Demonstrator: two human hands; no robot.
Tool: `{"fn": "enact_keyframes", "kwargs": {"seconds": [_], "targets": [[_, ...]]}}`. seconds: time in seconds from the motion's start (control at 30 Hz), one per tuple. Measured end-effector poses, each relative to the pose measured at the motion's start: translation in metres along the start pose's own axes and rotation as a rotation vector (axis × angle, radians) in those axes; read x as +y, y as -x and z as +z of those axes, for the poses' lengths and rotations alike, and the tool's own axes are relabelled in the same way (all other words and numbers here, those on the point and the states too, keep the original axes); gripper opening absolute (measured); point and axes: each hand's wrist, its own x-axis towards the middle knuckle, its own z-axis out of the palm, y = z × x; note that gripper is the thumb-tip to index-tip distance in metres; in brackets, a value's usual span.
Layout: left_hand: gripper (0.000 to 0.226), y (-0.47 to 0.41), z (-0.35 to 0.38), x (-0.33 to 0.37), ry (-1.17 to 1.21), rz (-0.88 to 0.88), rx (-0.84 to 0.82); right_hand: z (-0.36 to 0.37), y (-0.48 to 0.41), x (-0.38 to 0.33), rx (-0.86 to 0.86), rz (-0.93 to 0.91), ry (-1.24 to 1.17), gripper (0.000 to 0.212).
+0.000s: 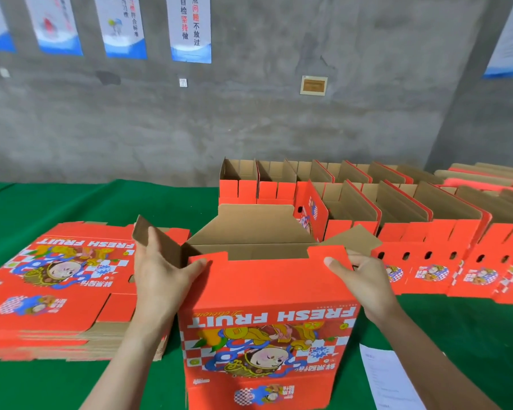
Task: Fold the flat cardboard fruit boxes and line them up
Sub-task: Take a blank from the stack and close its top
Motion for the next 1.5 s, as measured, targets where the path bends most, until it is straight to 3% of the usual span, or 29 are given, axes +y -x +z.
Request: {"fn": "enact_keyframes", "kwargs": {"seconds": [0.1,0.23,0.37,0.43,0.5,0.63,0.8,0.97,1.07,1.2,1.3,1.37,1.43,1.5], "targets": [[0.112,-0.003,0.000,0.001,-0.248,0.067,-0.001,0.002,-0.002,-0.002,-0.013,-0.028,0.085,0.015],[0.118,-0.005,0.007,0.003,-0.403,0.163,-0.055,0.002,-0.007,0.003,-0.004,-0.065,0.231,0.007],[0.118,-0.005,0.011,0.007,-0.469,0.273,-0.111,0.001,-0.007,0.007,-0.034,-0.090,0.535,0.055],[0.120,-0.002,0.014,0.007,-0.466,0.360,-0.137,0.001,-0.003,0.007,-0.061,-0.150,0.611,0.067],[0.115,0.002,0.019,0.002,-0.394,0.450,-0.150,0.002,0.001,0.008,-0.123,-0.195,0.694,0.067],[0.111,0.003,0.024,-0.006,-0.135,0.460,-0.205,-0.002,0.000,0.006,-0.190,-0.234,0.811,0.069],[0.095,0.002,0.027,-0.009,-0.185,0.568,-0.253,-0.001,-0.004,-0.012,-0.324,-0.351,1.141,0.080],[0.083,0.004,0.024,-0.006,-0.160,0.672,-0.301,0.007,-0.026,-0.041,-0.577,-0.246,1.327,0.098],[0.060,0.002,0.020,-0.006,-0.174,0.746,-0.415,0.014,-0.031,-0.049,-0.626,-0.210,1.350,0.098],[0.010,0.001,0.020,-0.010,-0.185,0.612,-0.573,0.015,-0.032,-0.046,-0.645,-0.210,1.351,0.097],[0.018,-0.009,0.025,-0.006,-0.122,0.502,-0.420,0.013,-0.033,-0.042,-0.651,-0.212,1.338,0.097],[0.041,-0.021,0.032,0.000,-0.291,0.500,-0.349,0.012,-0.032,-0.040,-0.653,-0.207,1.324,0.097],[0.058,-0.032,0.038,0.001,-0.464,0.461,-0.420,0.010,-0.030,-0.037,-0.649,-0.207,1.314,0.098],[0.066,-0.042,0.041,0.003,-0.351,0.355,-0.597,0.008,-0.030,-0.034,-0.628,-0.224,1.294,0.097]]}}
